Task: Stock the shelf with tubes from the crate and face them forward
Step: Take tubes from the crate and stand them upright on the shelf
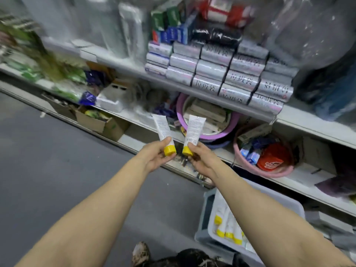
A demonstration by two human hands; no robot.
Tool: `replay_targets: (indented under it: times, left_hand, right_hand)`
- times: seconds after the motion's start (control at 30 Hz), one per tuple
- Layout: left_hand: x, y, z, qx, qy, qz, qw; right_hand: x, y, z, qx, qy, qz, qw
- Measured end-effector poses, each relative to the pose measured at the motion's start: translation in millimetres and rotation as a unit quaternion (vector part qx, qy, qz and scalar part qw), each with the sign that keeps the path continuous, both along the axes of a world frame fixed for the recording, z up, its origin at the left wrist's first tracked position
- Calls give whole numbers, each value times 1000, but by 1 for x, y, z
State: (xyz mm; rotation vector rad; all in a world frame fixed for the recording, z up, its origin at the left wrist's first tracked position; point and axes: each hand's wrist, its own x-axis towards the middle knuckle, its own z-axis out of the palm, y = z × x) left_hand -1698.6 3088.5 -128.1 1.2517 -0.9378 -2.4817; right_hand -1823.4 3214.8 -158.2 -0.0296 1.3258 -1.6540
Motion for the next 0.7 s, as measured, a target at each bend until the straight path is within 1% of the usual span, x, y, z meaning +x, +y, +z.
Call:
replay_targets:
  times: [0.2, 0.33, 0.47, 0.7]
  left_hand:
    - [61, -116, 72, -67, 58, 43, 995]
    - [89, -172, 120, -91, 114, 81, 986]
    - [107, -224, 155, -121, 170, 112, 972]
    - [126, -324, 201, -210, 194, 161, 945]
  right_hand:
    - [56, -121, 71, -74, 45, 42, 995]
    - [82, -185, 120, -108, 77, 51, 990]
    - [95, -242, 165, -154, 83, 72, 982]
    - [112, -353, 231, -198, 126, 91, 968]
